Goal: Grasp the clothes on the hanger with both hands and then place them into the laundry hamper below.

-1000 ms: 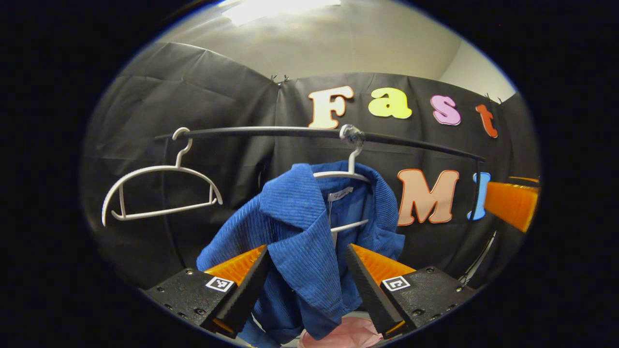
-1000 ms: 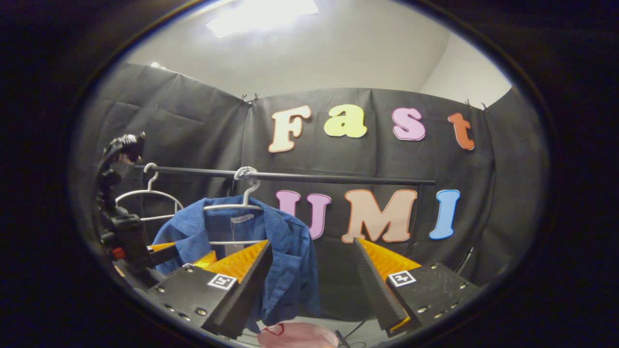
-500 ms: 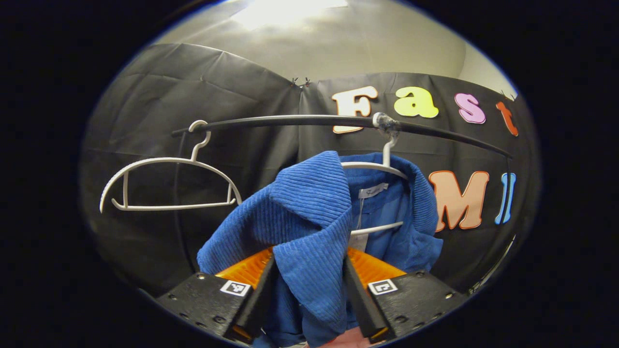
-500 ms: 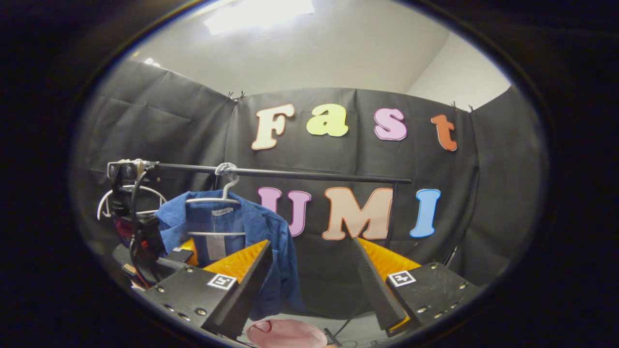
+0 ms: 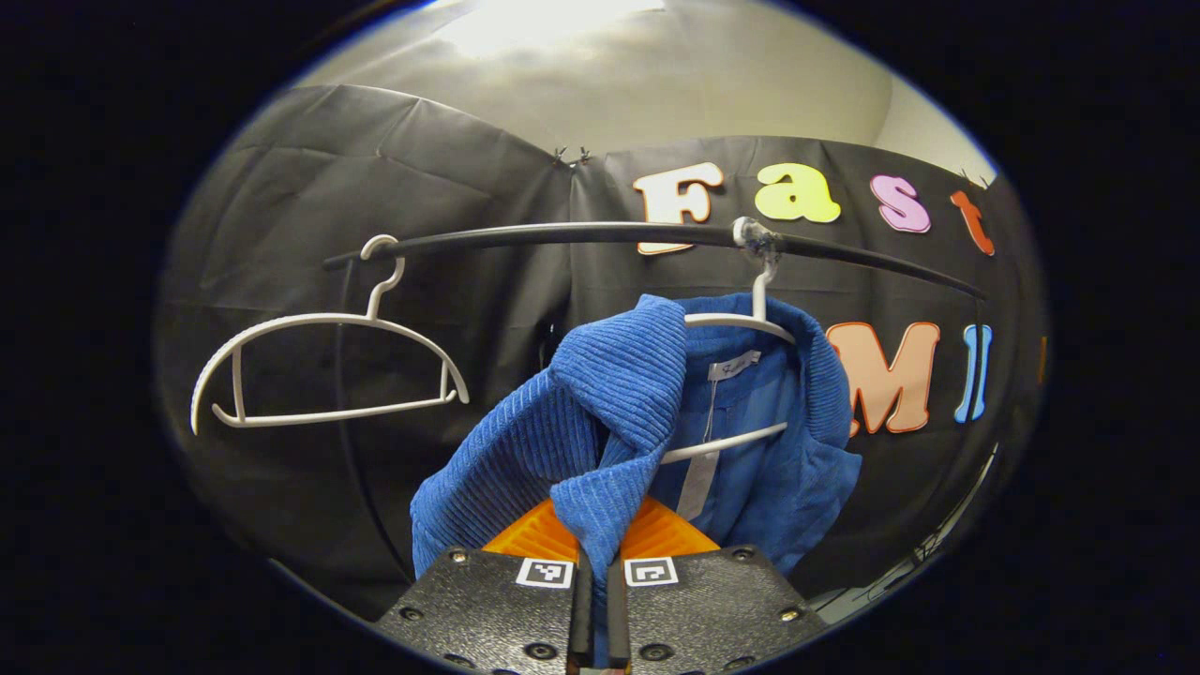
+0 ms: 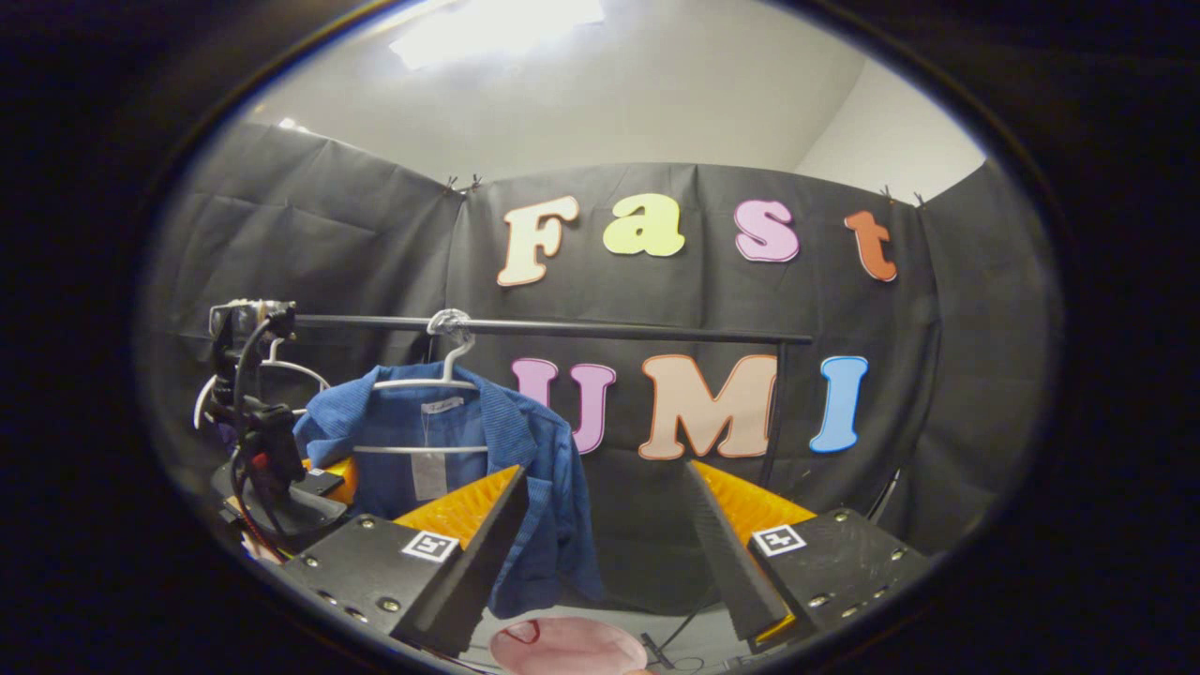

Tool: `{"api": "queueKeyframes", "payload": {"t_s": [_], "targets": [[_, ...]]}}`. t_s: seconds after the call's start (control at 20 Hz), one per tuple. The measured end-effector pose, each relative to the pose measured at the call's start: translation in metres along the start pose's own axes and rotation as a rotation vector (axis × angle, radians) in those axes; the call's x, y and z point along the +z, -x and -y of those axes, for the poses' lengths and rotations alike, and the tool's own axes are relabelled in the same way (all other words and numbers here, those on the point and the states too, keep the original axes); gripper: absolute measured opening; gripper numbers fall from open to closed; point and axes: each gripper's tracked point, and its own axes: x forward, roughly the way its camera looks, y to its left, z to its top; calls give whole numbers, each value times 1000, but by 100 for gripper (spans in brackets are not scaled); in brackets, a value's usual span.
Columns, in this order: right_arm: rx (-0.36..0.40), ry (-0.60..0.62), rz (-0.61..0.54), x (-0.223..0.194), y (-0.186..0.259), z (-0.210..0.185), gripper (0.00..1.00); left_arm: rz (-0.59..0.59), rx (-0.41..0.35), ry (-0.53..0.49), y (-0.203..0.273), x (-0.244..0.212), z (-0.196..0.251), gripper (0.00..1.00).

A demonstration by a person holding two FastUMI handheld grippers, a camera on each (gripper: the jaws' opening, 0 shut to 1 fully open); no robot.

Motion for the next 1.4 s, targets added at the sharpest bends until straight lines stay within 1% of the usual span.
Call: {"api": "queueKeyframes", "payload": {"t_s": [0.25,0.35,0.4,0.45,0.55,0.65,0.7,0.9,0.95,1.05,1.1,1.15,1.2,1.25,1.4], "targets": [[33,1,-11,-9,-15,-5,98,-10,-61,-4,12,9,0,5],[58,-2,-14,-14,-25,-13,98,-15,-81,0,15,12,-1,5],[74,-3,-15,-16,-30,-17,98,-15,-87,2,17,12,-1,7],[90,-4,-17,-18,-37,-22,98,-17,-92,0,18,13,-1,5],[125,-9,-24,-24,-49,-34,98,-17,-105,-8,21,15,-1,5],[159,-13,-30,-31,-62,-46,98,-17,-111,-13,23,16,0,3],[173,-14,-35,-35,-69,-50,98,-20,-114,-11,24,15,0,5],[230,-30,-61,-53,-95,-72,98,-28,-116,-8,26,17,-1,5],[247,-35,-69,-58,-102,-79,94,-29,-113,-7,27,17,-1,5],[273,-29,-83,-71,-117,-91,100,-30,-107,-6,28,18,-1,3],[281,-23,-93,-78,-125,-96,95,-31,-105,-9,28,17,-1,3],[287,-20,-102,-85,-132,-102,100,-32,-103,-12,28,17,-1,3],[292,-22,-114,-95,-139,-108,98,-32,-101,-13,28,16,0,5],[295,-25,-131,-104,-147,-113,95,-31,-100,-11,27,16,0,3],[295,-48,-171,-125,-166,-124,95,-34,-98,4,27,15,0,5]]}}
